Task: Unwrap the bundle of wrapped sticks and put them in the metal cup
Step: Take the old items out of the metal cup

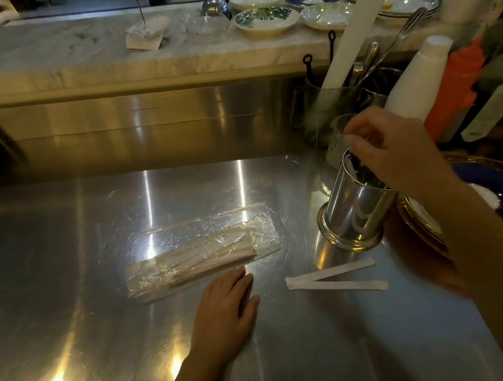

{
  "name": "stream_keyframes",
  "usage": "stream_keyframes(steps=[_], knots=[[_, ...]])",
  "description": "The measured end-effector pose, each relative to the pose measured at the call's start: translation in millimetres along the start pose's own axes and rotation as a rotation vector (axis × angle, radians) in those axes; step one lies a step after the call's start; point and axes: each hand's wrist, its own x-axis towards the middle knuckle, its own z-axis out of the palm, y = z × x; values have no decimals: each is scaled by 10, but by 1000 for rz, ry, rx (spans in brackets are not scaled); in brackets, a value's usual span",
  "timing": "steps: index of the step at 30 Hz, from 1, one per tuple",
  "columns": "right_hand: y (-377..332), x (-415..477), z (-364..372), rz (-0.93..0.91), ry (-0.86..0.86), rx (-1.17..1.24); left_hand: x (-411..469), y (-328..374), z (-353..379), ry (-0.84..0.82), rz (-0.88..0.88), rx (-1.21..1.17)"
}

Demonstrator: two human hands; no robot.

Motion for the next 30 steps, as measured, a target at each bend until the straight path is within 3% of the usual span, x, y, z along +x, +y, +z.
stream_keyframes(steps=[2, 4, 7, 10, 19, 24, 27, 30], knots=[[-76, -123, 157, -68, -104, 15, -1, -3, 2, -1, 0, 0], [-69, -305, 387, -71, -326, -15, -5, -3, 3, -3, -1, -2], [74, -616, 721, -52, -742, -202, -8, -2, 0, -7, 1, 5], [229, -880, 955, -126, -946, -392, -5, 0, -10, -5, 2, 6], [351, -1107, 1246, -115, -915, -491, -3, 26, -42, -7, 1, 11], [216, -807, 1123, 37, -985, -278, -9, 20, -35, -11, 1, 2], [60, -534, 877, 91, -862, -130, -8, 9, -23, -13, -4, -6], [-88, -277, 477, 102, -568, 6, -10, 2, -15, -14, -5, -11]])
